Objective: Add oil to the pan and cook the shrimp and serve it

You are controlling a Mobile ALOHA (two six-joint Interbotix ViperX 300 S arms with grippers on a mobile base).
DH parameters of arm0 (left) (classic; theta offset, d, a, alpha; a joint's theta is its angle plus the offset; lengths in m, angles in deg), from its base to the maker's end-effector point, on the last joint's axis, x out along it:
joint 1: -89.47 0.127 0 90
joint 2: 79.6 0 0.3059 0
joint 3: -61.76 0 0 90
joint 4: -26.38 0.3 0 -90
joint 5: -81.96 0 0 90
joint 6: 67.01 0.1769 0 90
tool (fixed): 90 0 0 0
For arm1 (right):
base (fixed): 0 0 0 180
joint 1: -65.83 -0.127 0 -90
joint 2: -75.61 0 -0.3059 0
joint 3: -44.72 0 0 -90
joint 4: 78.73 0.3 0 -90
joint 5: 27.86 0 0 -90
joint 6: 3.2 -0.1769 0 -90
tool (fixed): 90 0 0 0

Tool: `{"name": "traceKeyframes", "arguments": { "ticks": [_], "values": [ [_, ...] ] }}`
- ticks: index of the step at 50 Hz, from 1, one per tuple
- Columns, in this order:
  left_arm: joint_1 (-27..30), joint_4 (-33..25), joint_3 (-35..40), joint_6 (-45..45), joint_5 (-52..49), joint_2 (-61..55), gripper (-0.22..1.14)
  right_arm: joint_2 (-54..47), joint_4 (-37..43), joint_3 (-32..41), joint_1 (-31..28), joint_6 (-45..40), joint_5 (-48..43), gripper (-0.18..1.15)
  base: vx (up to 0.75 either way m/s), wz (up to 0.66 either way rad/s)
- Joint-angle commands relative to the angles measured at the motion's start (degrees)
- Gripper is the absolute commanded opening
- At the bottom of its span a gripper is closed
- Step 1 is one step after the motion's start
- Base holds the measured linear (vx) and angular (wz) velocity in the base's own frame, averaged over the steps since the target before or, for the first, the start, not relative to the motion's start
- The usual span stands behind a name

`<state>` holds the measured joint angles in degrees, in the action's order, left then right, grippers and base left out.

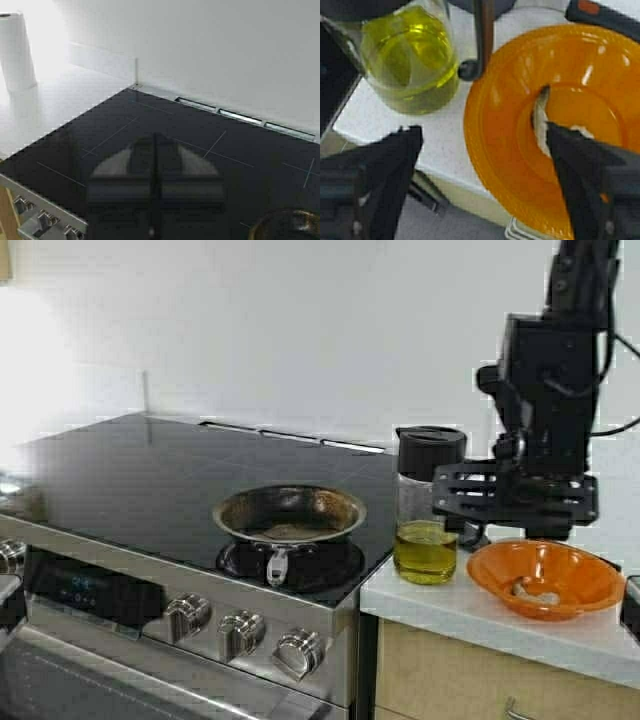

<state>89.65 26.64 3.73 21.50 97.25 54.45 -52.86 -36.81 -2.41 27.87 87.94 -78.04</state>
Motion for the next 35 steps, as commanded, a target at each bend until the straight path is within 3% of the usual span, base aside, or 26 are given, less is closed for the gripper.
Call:
{"name": "traceKeyframes", "arguments": {
  "ticks": [1, 35],
  "values": [
    [0.0, -0.1, 0.4, -0.1, -0.1, -0.4, 0.03, -0.3, 0.9, 2.0, 0.7, 1.7, -0.6, 1.03, 0.00, 0.00],
    [0.0, -0.1, 0.3, -0.1, -0.3, -0.4, 0.03, -2.7, -2.9, 9.0, 11.1, 2.5, 2.9, 1.03, 0.00, 0.00]
  ]
}}
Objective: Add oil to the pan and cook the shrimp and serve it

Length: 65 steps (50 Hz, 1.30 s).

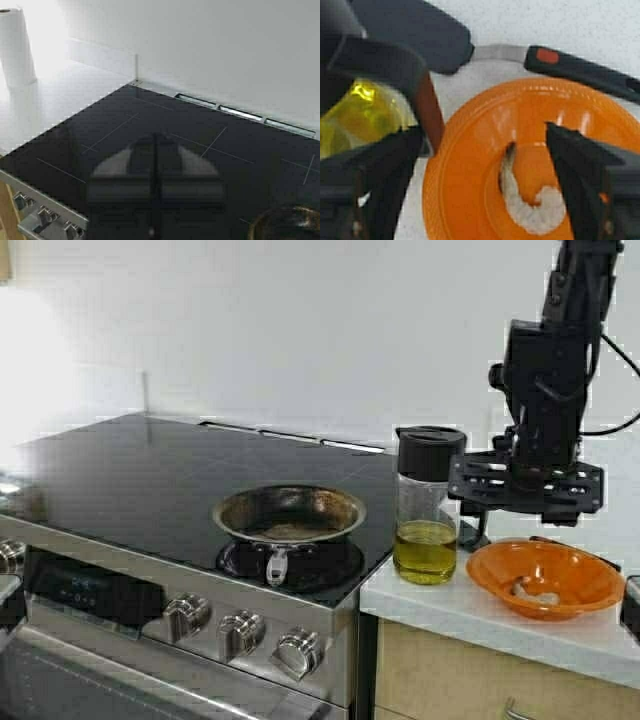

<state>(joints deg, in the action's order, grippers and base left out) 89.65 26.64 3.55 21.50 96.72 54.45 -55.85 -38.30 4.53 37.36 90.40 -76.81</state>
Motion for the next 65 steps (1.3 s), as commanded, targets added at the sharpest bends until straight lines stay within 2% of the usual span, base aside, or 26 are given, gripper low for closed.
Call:
{"name": "traceKeyframes", "arguments": {
  "ticks": [1, 24, 30, 35, 47, 52, 60, 65],
  "values": [
    [0.0, -0.1, 0.4, -0.1, 0.3, -0.4, 0.03, 0.2, -1.6, 2.4, 1.8, 0.0, 1.9, 1.03, 0.00, 0.00],
    [0.0, -0.1, 0.4, -0.2, 0.2, -0.4, 0.03, -2.9, -2.8, 6.6, 2.8, 0.1, 3.7, 1.03, 0.00, 0.00],
    [0.0, -0.1, 0.4, -0.2, 0.2, -0.4, 0.03, -3.0, -2.8, 7.0, 2.8, 0.1, 3.7, 0.99, 0.00, 0.00],
    [0.0, -0.1, 0.4, -0.2, 0.2, -0.4, 0.03, -3.3, -2.5, 7.2, 2.8, 0.1, 3.7, 0.84, 0.00, 0.00],
    [0.0, -0.1, 0.3, -0.2, 0.1, -0.4, 0.03, -4.0, -1.8, 9.6, 2.8, -0.2, 6.5, 0.20, 0.00, 0.00],
    [0.0, -0.1, 0.2, -0.2, 0.1, -0.4, 0.03, -4.0, -1.7, 10.6, 2.8, -0.1, 6.9, 0.01, 0.00, 0.00],
    [0.1, -0.1, 0.3, -0.1, 0.1, -0.4, 0.03, -3.3, -1.7, 11.2, 2.8, 0.0, 6.9, 0.08, 0.00, 0.00],
    [0.0, -0.1, 0.3, -0.2, 0.1, -0.4, 0.03, -2.5, -1.5, 11.3, 2.8, 0.0, 7.6, 0.08, 0.00, 0.00]
  ]
}}
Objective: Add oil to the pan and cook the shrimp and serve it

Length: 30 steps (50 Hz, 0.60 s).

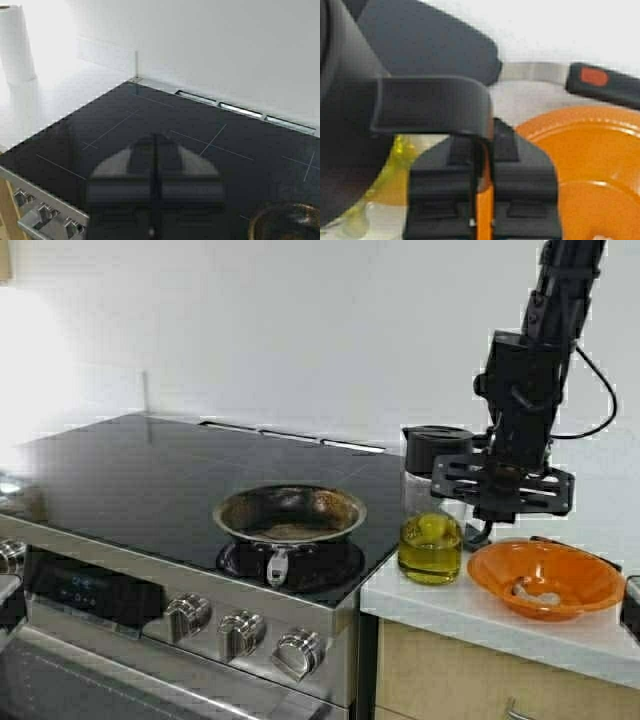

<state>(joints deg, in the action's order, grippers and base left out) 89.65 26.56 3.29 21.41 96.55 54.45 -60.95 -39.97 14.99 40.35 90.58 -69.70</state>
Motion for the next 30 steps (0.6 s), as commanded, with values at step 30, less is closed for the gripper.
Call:
{"name": "traceKeyframes", "arguments": {
  "ticks": [30],
  "values": [
    [0.0, -0.1, 0.4, -0.2, 0.3, -0.4, 0.03, 15.2, 30.0, 10.4, -3.2, 46.6, 3.0, 0.08, 0.00, 0.00]
  ]
}}
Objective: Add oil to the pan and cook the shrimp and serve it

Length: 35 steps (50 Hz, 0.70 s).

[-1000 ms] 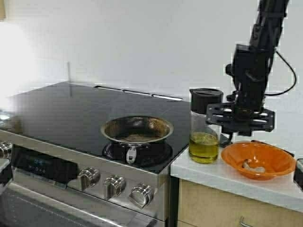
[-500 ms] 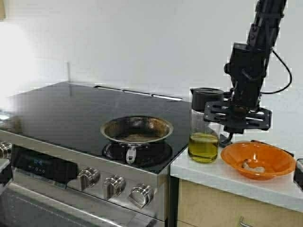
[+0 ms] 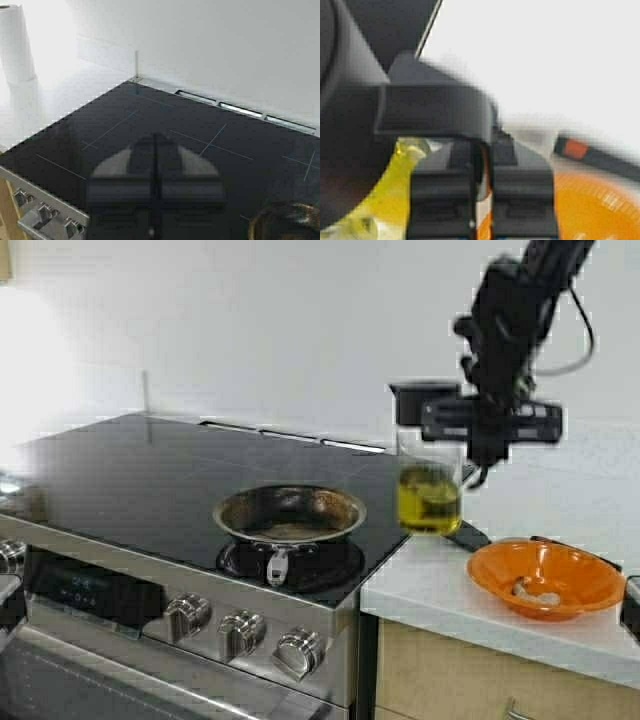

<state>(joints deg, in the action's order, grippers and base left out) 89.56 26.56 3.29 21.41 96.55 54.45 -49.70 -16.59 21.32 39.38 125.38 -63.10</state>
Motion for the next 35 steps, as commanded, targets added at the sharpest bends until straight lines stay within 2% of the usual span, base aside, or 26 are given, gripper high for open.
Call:
{"name": "traceKeyframes", "arguments": {
  "ticks": [1, 6, 12, 21, 28, 35],
  "values": [
    [0.1, 0.0, 0.5, -0.2, 0.3, -0.4, 0.03, 3.9, 7.8, 4.7, -2.6, 14.5, -4.3, 0.08, 0.00, 0.00],
    [0.1, -0.1, 0.5, -0.2, 0.3, -0.4, 0.03, 2.9, 13.9, 9.0, -4.7, 27.2, -8.3, 0.08, 0.00, 0.00],
    [0.1, -0.1, 0.5, -0.2, 0.2, -0.4, 0.03, 0.7, 18.3, 14.0, -6.2, 37.5, -11.1, 0.08, 0.00, 0.00],
    [0.1, -0.1, 0.6, -0.2, 0.3, -0.4, 0.03, -3.8, 23.5, 21.6, -9.1, 50.0, -18.4, 0.08, 0.00, 0.00],
    [0.1, -0.1, 0.7, -0.2, 0.3, -0.4, 0.03, -7.8, 23.8, 25.9, -11.3, 60.5, -23.0, 0.08, 0.00, 0.00],
    [0.1, -0.1, 0.6, -0.2, 0.3, -0.4, 0.03, -11.1, 23.8, 29.3, -12.2, 63.9, -23.6, 0.08, 0.00, 0.00]
  ]
}}
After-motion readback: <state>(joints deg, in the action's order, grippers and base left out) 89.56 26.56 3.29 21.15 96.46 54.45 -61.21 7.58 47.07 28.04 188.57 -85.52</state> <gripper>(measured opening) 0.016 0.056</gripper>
